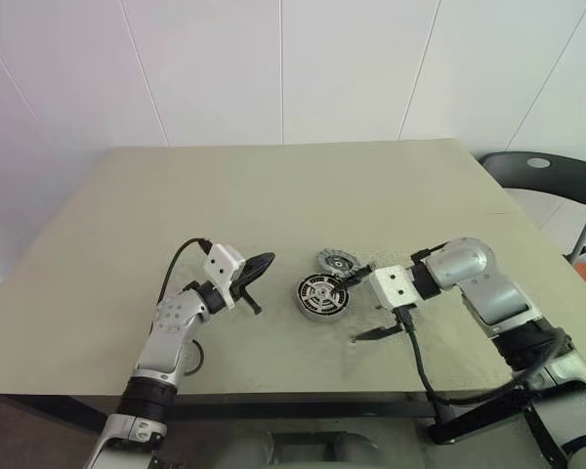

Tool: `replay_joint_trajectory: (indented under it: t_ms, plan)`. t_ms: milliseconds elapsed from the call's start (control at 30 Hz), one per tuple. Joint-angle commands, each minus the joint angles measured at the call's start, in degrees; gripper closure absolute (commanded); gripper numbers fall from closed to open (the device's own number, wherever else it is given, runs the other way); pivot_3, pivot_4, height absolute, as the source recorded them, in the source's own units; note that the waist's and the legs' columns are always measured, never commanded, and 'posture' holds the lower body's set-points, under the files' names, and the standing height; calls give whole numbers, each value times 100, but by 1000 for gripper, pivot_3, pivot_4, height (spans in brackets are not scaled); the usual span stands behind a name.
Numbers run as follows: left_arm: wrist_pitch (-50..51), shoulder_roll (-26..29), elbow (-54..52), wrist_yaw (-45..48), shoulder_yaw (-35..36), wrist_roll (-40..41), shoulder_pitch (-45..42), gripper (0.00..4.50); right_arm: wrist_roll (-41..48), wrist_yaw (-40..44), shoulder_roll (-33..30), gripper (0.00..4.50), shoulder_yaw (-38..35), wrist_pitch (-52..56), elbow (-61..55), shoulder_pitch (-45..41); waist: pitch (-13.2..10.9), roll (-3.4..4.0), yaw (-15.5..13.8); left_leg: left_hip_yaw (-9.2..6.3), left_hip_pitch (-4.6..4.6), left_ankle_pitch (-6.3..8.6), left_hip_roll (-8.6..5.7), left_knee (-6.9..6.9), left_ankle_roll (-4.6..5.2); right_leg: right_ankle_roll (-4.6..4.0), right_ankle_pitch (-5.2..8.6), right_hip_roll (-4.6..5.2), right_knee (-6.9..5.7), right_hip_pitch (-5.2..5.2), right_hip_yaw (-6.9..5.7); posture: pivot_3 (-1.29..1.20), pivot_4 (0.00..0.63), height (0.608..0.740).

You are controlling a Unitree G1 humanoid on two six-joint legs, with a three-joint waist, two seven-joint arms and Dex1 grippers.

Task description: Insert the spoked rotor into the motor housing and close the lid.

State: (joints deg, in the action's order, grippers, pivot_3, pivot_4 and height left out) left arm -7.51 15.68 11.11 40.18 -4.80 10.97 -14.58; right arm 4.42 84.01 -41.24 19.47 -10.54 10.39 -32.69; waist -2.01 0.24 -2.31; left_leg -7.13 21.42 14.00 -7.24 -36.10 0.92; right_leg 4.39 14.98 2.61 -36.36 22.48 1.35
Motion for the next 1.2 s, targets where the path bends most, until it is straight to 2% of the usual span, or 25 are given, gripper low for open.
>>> replay_joint_trajectory:
  t_ms: [33,200,700,800,1100,1200]
  plan:
    - [-143,76,-172,-48,159,28,-82,4469,-399,-418,179,0,-29,-589,484,-383,0,0,-9,0,-1,0,0,0,0,0,0,0,-2,0,0,0,0,740]
    - [-208,58,-193,-97,145,17,-147,4469,-772,-754,306,0,68,-963,949,-430,0,-2,-47,2,3,-1,-3,2,3,0,-2,3,4,5,0,0,0,740]
    - [-288,-16,-32,-117,77,-125,-200,4469,-1218,-1058,338,0,229,-1341,1557,-482,1,-1,-8,5,1,-5,-2,3,8,-1,-3,2,-1,5,2,0,0,740]
    - [-348,-18,107,-145,107,-168,-213,4500,-1328,-1127,344,603,274,-1390,1658,-460,1,0,-6,5,-1,-5,-2,3,8,-1,-3,2,-2,4,3,0,0,740]
    - [-405,-39,188,-203,90,-218,-216,4500,-1318,-1235,465,3484,303,-1438,1615,-368,1,-1,13,9,-6,-4,0,2,7,-2,-3,0,-10,4,6,0,0,740]
    - [-406,-45,199,-206,88,-223,-221,4500,-1294,-1222,491,3484,296,-1427,1575,-363,1,-1,-3,9,-9,-5,1,-2,5,-3,-3,-2,-22,4,6,0,0,740]
